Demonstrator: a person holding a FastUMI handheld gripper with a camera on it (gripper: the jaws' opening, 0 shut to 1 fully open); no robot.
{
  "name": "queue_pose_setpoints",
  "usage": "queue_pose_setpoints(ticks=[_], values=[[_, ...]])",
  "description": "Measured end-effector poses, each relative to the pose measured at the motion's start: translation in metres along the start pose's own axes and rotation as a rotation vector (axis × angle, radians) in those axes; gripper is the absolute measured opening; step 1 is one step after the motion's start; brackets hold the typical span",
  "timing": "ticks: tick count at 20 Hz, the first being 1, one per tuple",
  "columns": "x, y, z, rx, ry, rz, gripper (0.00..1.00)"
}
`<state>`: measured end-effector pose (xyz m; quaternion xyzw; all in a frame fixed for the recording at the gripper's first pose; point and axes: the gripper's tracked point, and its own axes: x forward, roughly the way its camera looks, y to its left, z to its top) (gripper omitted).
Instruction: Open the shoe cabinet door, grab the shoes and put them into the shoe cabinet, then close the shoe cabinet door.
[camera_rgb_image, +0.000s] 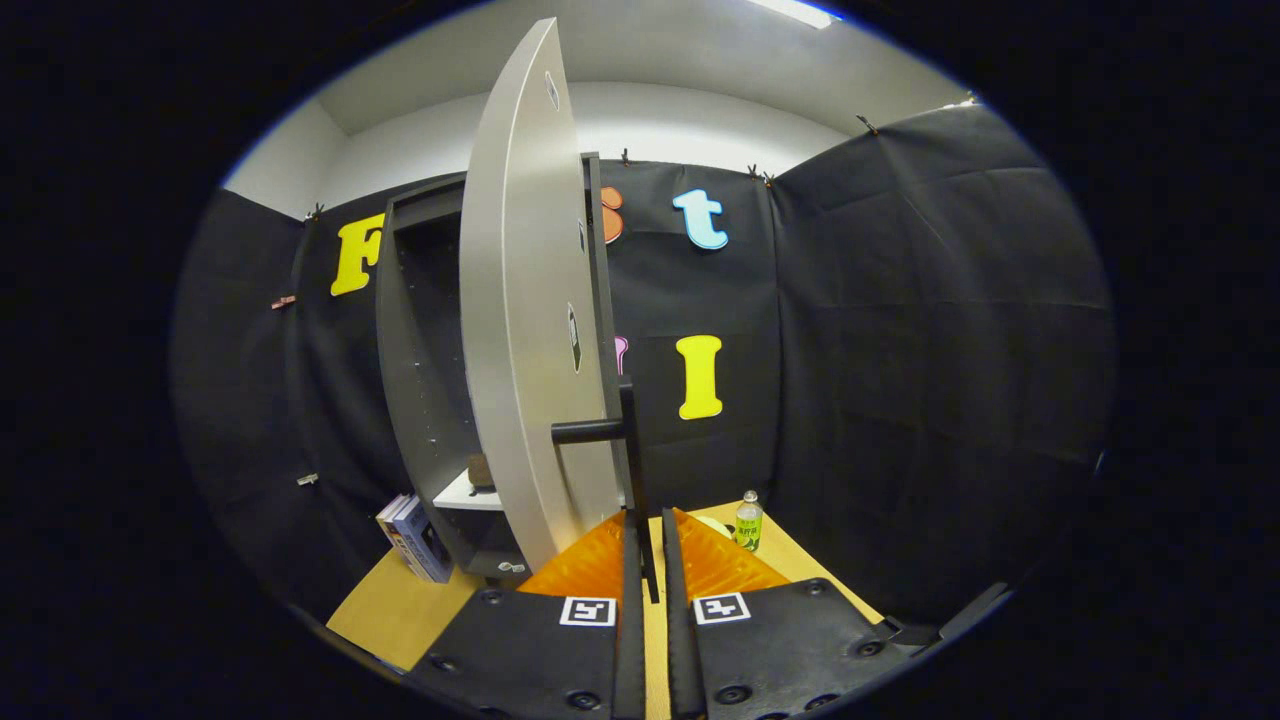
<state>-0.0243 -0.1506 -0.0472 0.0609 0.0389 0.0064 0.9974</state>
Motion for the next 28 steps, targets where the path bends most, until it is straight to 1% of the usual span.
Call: queue_pose_setpoints(ticks=[2, 6, 9, 10, 12, 14, 15, 16, 17, 19, 20, 22, 24, 28], values=[[0.000, -0.009, 0.000, -0.007, 0.007, 0.011, 0.14], [-0.006, -0.023, 0.004, 0.031, 0.000, 0.003, 0.14], [-0.017, -0.026, 0.003, 0.037, -0.010, -0.006, 0.19], [-0.022, -0.027, 0.002, 0.028, -0.013, -0.014, 0.19], [-0.033, -0.024, 0.004, 0.003, -0.022, -0.021, 0.24], [-0.046, -0.021, 0.007, -0.022, -0.039, -0.025, 0.50], [-0.053, -0.016, 0.007, -0.022, -0.042, -0.013, 0.64], [-0.057, -0.004, 0.003, -0.009, -0.032, 0.022, 0.67], [-0.061, 0.009, -0.003, 0.006, -0.019, 0.049, 0.77], [-0.069, 0.033, -0.018, 0.031, 0.008, 0.111, 0.91], [-0.071, 0.045, -0.030, 0.023, 0.029, 0.134, 0.90], [-0.070, 0.066, -0.057, 0.023, 0.079, 0.171, 0.92], [-0.059, 0.092, -0.099, 0.022, 0.145, 0.189, 0.94], [-0.037, 0.135, -0.190, 0.012, 0.333, 0.244, 0.94]])
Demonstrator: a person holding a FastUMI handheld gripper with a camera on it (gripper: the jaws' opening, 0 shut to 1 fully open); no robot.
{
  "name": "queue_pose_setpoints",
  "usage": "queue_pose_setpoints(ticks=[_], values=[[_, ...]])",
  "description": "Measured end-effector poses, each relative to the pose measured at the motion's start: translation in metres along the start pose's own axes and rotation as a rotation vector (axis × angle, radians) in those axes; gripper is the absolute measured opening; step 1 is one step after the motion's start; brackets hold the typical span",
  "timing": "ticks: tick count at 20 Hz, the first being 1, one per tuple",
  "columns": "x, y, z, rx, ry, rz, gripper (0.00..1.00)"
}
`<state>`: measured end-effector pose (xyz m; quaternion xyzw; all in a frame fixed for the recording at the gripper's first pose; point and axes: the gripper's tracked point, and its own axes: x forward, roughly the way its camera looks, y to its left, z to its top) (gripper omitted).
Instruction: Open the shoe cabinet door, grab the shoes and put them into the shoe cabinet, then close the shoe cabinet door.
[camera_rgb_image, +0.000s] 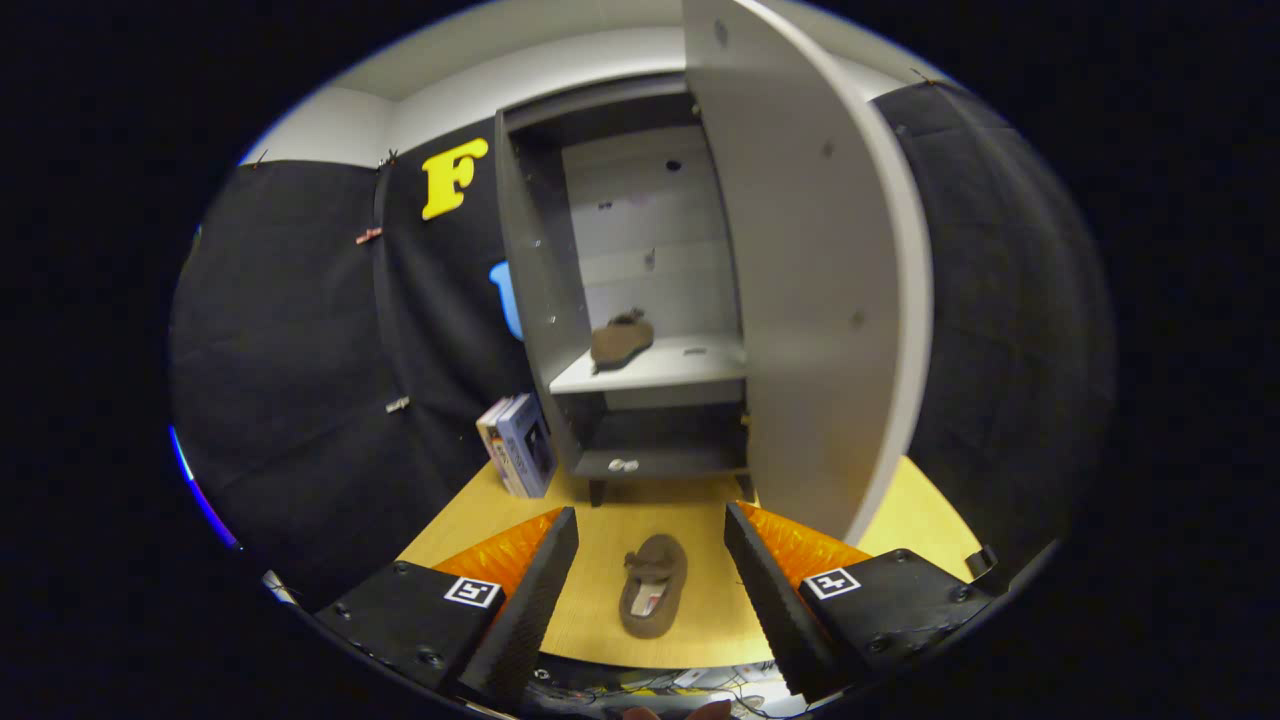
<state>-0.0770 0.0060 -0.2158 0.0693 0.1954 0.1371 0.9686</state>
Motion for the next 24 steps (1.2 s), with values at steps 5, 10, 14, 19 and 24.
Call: queue_pose_setpoints(ticks=[5, 10, 14, 19, 24], values=[[0.053, 0.002, -0.094, 0.011, 0.185, 0.040, 0.94], [0.092, -0.014, -0.166, 0.032, 0.316, 0.035, 0.94], [0.141, -0.014, -0.205, 0.070, 0.381, -0.007, 0.94], [0.192, -0.038, -0.235, 0.105, 0.388, -0.091, 0.94], [0.232, -0.050, -0.244, 0.068, 0.344, -0.151, 0.76]])
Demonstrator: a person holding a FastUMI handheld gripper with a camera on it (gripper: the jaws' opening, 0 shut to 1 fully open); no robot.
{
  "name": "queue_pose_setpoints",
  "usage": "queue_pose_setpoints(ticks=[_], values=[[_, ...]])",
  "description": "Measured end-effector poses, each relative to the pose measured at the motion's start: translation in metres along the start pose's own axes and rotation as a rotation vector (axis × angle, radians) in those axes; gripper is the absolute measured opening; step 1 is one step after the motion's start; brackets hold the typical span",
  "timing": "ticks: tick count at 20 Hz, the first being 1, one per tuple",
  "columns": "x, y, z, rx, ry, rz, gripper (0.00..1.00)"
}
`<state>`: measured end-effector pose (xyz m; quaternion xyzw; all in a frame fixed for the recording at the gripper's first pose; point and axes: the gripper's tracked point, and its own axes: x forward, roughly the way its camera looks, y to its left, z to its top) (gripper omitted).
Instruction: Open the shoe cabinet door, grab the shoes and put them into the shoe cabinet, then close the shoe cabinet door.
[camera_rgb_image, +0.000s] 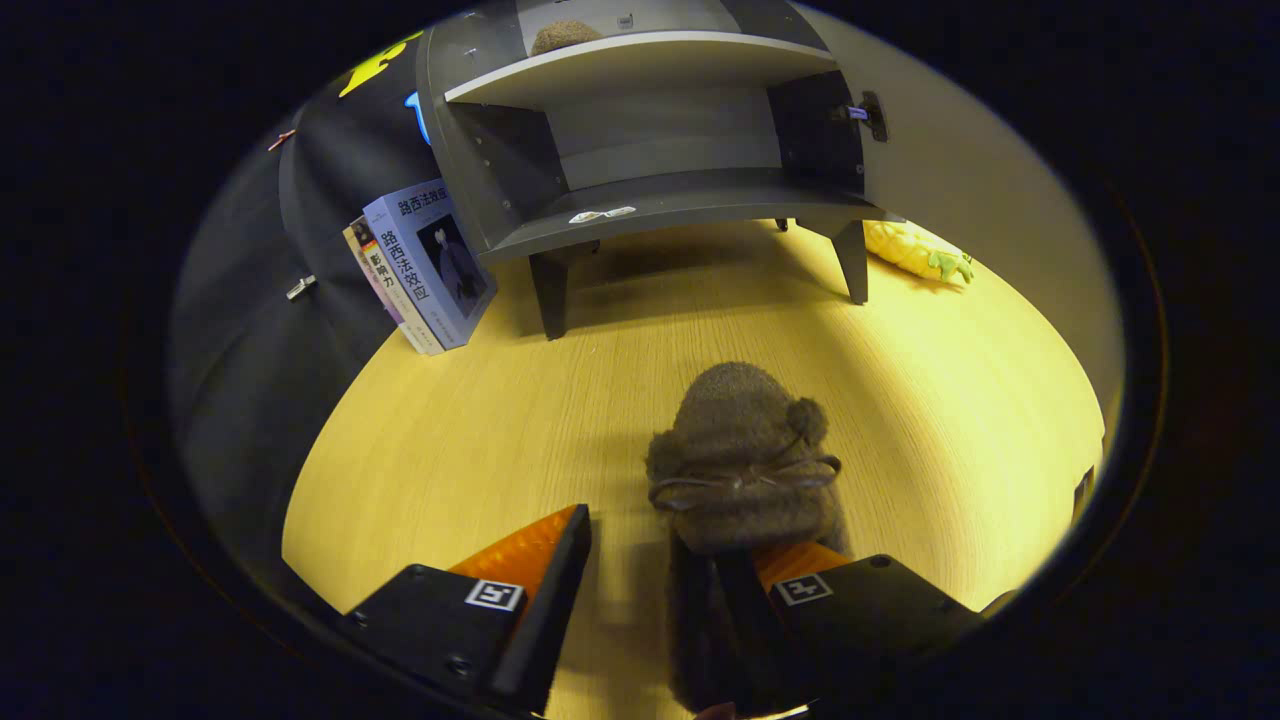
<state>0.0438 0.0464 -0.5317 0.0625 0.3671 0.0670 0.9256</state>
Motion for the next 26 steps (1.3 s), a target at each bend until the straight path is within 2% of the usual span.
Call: queue_pose_setpoints(ticks=[2, 6, 9, 13, 20, 23, 26], values=[[0.009, -0.013, 0.007, -0.011, -0.044, -0.059, 0.56], [0.001, -0.017, 0.018, -0.015, -0.099, -0.058, 0.15], [-0.022, -0.014, 0.034, -0.046, -0.119, -0.028, 0.15], [-0.071, -0.010, 0.082, -0.058, -0.180, 0.007, 0.15], [-0.155, -0.003, 0.193, -0.055, -0.243, 0.005, 0.15], [-0.181, 0.013, 0.248, -0.008, -0.267, 0.066, 0.15], [-0.191, 0.020, 0.306, -0.003, -0.292, 0.090, 0.15]])
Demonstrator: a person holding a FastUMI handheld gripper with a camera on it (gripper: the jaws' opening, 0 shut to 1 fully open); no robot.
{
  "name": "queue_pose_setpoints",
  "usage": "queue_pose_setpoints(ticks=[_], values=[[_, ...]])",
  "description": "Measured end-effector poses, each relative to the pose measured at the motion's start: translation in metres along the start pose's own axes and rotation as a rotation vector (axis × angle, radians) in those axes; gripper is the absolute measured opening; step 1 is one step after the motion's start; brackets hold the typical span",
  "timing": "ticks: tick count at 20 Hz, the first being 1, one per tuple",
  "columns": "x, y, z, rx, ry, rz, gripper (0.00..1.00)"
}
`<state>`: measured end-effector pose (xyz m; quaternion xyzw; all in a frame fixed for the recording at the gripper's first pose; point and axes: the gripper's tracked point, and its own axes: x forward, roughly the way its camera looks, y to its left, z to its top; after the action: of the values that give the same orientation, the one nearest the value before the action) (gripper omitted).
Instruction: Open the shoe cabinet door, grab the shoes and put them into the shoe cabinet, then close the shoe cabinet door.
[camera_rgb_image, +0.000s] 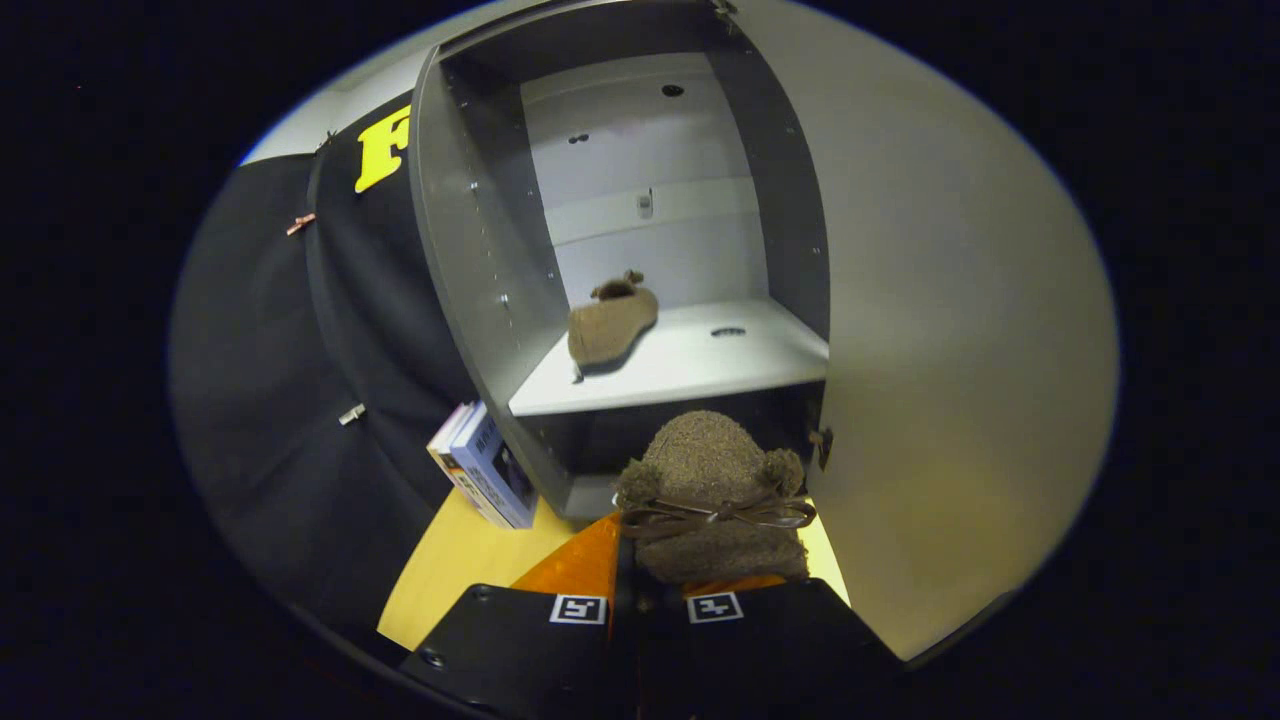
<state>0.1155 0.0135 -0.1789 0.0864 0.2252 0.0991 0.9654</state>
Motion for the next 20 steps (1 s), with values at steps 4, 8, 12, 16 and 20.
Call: queue_pose_setpoints(ticks=[4, 8, 12, 16, 20], values=[[0.034, 0.002, 0.068, -0.014, -0.036, -0.012, 0.15], [0.082, -0.006, 0.116, -0.016, -0.047, -0.040, 0.15], [0.138, -0.015, 0.140, 0.066, -0.045, -0.033, 0.15], [0.197, -0.031, 0.146, 0.052, -0.033, -0.080, 0.14], [0.247, -0.040, 0.142, 0.033, -0.006, -0.110, 0.15]])
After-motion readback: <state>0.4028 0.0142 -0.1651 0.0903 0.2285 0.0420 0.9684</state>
